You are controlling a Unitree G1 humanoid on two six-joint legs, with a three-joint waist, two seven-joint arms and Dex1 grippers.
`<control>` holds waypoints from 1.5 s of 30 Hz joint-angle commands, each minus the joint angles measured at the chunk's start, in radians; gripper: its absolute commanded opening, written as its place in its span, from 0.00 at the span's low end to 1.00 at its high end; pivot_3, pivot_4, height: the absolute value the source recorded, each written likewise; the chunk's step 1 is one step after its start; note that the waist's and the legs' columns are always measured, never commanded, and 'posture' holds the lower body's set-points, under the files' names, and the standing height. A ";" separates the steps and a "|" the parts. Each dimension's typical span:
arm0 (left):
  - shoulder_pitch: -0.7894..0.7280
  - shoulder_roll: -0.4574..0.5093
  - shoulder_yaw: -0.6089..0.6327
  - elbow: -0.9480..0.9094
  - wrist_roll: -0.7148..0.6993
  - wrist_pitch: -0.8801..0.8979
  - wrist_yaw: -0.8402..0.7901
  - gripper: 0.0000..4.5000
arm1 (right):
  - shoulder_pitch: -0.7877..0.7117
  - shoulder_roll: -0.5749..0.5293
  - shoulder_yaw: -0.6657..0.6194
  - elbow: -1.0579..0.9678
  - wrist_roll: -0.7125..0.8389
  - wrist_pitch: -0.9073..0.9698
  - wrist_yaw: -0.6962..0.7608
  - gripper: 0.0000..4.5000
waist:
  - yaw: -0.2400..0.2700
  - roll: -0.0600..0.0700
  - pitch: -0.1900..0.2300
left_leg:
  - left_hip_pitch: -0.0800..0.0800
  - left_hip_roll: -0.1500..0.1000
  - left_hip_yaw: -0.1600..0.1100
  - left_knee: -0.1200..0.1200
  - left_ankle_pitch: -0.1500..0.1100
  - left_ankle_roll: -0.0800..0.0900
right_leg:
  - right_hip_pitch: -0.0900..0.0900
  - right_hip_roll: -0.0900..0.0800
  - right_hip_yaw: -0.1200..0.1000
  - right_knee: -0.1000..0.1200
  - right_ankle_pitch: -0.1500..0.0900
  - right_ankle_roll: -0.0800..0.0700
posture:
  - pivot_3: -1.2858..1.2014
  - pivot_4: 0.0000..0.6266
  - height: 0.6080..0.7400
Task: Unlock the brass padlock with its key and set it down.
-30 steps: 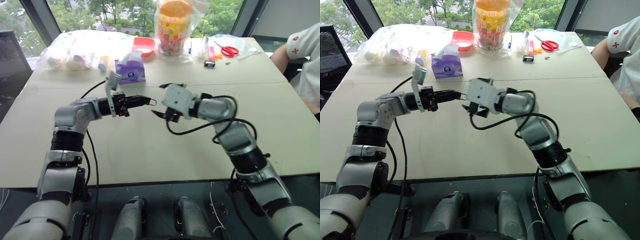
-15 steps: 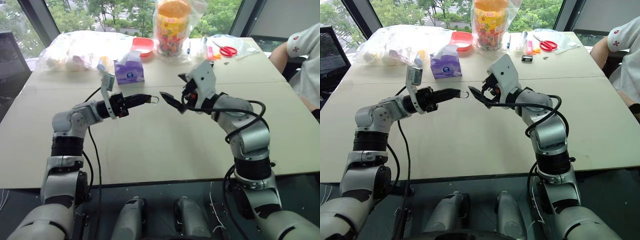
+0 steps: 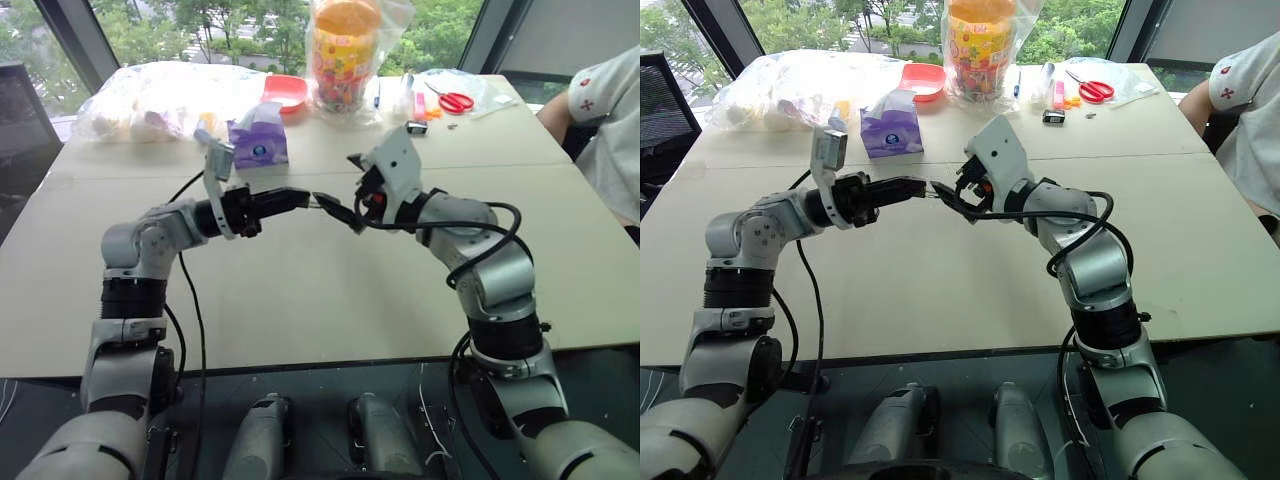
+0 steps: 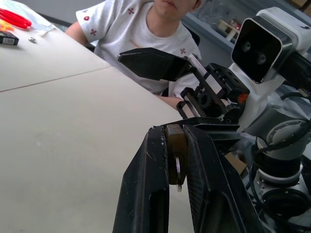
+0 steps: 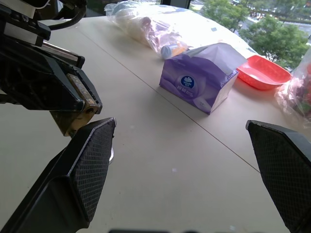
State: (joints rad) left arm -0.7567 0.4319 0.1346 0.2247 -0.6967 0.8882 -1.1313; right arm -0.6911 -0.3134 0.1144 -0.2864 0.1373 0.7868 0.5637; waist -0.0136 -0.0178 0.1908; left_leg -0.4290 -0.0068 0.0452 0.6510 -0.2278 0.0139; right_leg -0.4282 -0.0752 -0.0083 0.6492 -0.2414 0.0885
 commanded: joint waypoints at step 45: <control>-0.132 -0.136 -0.105 0.418 0.340 -0.223 0.216 0.83 | 0.316 -0.443 -0.028 -0.275 0.212 0.162 0.152 1.00 | -0.001 -0.002 0.001 | -0.002 0.000 0.000 0.002 -0.001 0.002 | 0.000 -0.001 0.001 -0.004 0.000 0.000 | 0.52 0.24 1.00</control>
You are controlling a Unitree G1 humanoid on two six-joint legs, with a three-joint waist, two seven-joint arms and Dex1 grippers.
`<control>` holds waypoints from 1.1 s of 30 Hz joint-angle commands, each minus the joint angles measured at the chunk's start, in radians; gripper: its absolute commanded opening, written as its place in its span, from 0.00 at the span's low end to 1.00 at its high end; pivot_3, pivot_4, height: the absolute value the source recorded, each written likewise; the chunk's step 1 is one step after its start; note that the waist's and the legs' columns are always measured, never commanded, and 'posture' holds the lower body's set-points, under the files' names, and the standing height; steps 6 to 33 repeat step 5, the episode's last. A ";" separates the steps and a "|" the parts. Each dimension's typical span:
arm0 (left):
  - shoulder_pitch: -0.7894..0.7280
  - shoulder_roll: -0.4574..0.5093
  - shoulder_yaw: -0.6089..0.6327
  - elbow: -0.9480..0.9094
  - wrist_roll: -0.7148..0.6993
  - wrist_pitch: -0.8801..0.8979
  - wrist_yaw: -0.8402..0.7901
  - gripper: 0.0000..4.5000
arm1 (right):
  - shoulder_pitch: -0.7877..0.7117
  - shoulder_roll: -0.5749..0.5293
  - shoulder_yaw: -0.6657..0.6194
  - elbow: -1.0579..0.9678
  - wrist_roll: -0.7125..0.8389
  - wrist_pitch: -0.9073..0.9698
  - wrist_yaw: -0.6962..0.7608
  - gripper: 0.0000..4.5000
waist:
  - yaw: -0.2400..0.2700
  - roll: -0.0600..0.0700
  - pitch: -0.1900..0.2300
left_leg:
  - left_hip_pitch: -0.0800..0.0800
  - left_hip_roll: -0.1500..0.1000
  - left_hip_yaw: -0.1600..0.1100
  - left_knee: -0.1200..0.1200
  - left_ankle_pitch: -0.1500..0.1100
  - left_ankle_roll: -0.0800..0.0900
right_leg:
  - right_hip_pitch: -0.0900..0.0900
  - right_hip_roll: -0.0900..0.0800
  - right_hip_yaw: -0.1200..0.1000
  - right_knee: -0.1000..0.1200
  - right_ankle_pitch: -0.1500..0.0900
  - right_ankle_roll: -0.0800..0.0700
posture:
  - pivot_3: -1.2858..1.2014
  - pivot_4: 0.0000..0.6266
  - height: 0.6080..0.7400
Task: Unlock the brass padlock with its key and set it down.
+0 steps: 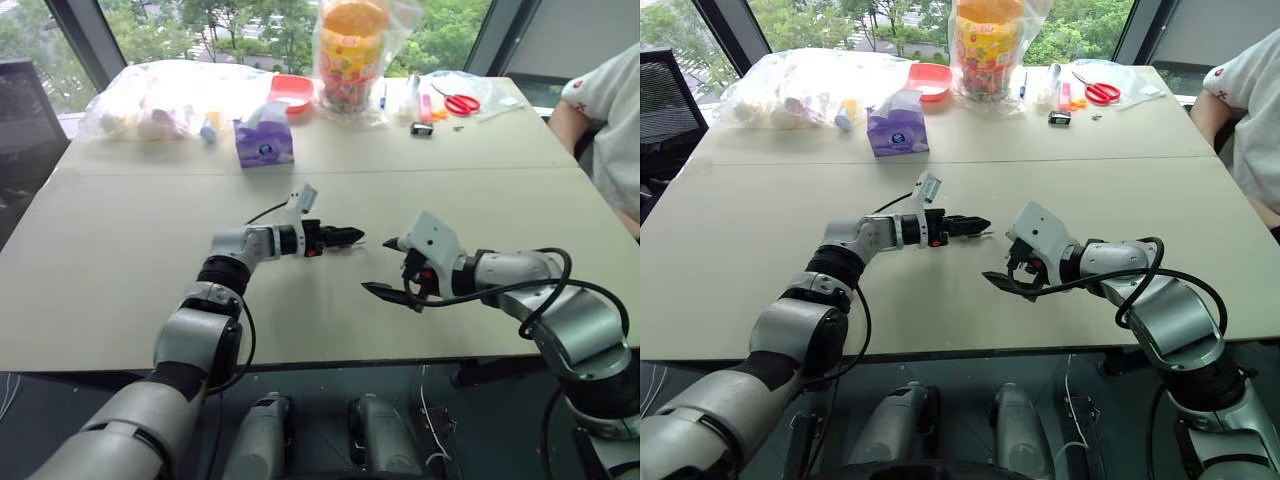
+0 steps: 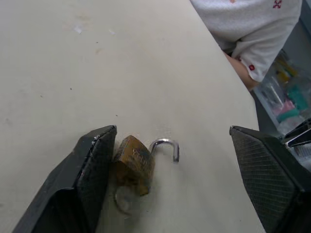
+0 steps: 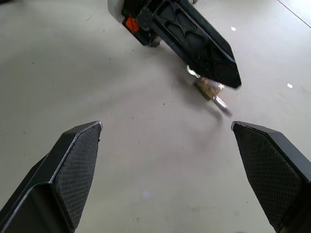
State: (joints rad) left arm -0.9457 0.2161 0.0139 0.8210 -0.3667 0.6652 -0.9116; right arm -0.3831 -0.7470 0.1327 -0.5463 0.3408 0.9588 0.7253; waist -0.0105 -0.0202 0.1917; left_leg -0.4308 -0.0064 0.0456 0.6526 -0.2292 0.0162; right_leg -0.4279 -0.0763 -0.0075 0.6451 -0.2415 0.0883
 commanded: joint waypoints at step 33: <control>0.239 0.188 0.082 -0.566 -0.048 0.052 0.048 0.83 | 0.021 0.020 -0.072 0.024 0.001 -0.046 -0.044 1.00 | 0.001 0.000 0.000 | 0.001 0.000 0.000 -0.004 0.000 -0.001 | -0.002 -0.001 0.001 0.001 0.000 0.000 | 0.52 0.24 1.00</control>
